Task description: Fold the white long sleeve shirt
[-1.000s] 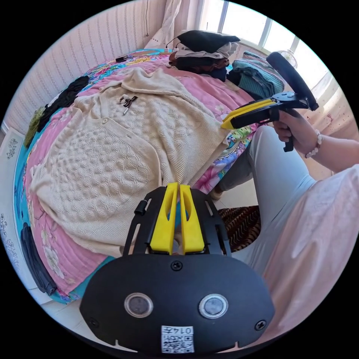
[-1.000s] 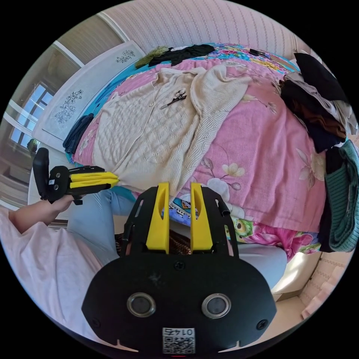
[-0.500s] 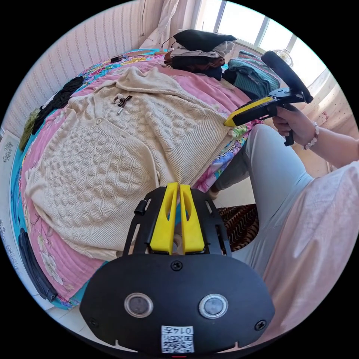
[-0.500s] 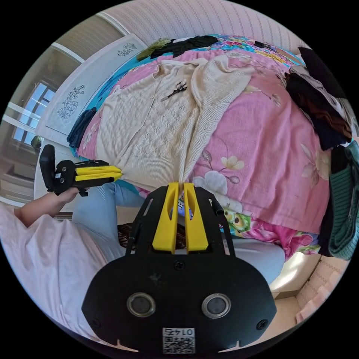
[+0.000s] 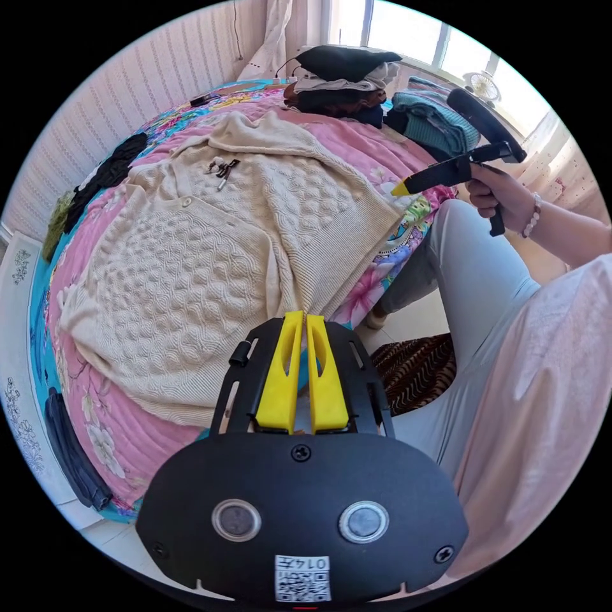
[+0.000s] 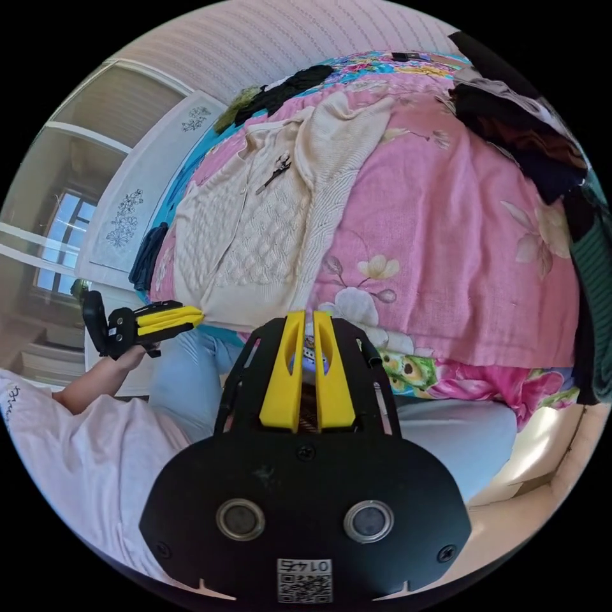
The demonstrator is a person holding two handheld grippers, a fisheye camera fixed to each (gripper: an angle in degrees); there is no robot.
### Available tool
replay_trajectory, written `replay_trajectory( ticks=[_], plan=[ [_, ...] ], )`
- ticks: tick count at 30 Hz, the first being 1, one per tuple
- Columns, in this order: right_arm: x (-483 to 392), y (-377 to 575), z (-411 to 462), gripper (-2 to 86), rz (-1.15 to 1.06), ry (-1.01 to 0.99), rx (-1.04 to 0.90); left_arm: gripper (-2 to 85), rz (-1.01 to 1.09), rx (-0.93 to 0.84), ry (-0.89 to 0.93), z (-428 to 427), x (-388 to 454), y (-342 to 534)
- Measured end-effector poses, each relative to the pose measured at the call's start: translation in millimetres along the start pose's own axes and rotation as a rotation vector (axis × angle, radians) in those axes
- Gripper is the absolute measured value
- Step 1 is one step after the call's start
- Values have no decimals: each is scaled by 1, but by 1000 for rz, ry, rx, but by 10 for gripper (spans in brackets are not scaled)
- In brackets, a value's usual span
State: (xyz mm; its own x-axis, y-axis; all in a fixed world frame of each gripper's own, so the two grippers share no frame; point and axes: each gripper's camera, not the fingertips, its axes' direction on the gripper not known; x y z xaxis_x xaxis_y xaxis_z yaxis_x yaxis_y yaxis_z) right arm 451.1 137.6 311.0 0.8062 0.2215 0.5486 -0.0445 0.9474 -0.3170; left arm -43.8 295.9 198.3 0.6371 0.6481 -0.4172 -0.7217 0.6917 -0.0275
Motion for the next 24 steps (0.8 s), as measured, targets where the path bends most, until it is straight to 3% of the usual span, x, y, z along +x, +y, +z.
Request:
replay_trajectory(
  ticks=[4, 11, 24],
  plan=[
    [-10, -16, 14, 72, 2, -19, -18, -10, 2, -17, -1, 8, -3, -8],
    [-18, -20, 5, 13, -47, 19, -55, -10, 23, 7, 43, 17, 0, -15],
    [-40, -30, 30, 10, -84, 105, -92, -7, -62, 3, 32, 59, -9, -29]
  ],
)
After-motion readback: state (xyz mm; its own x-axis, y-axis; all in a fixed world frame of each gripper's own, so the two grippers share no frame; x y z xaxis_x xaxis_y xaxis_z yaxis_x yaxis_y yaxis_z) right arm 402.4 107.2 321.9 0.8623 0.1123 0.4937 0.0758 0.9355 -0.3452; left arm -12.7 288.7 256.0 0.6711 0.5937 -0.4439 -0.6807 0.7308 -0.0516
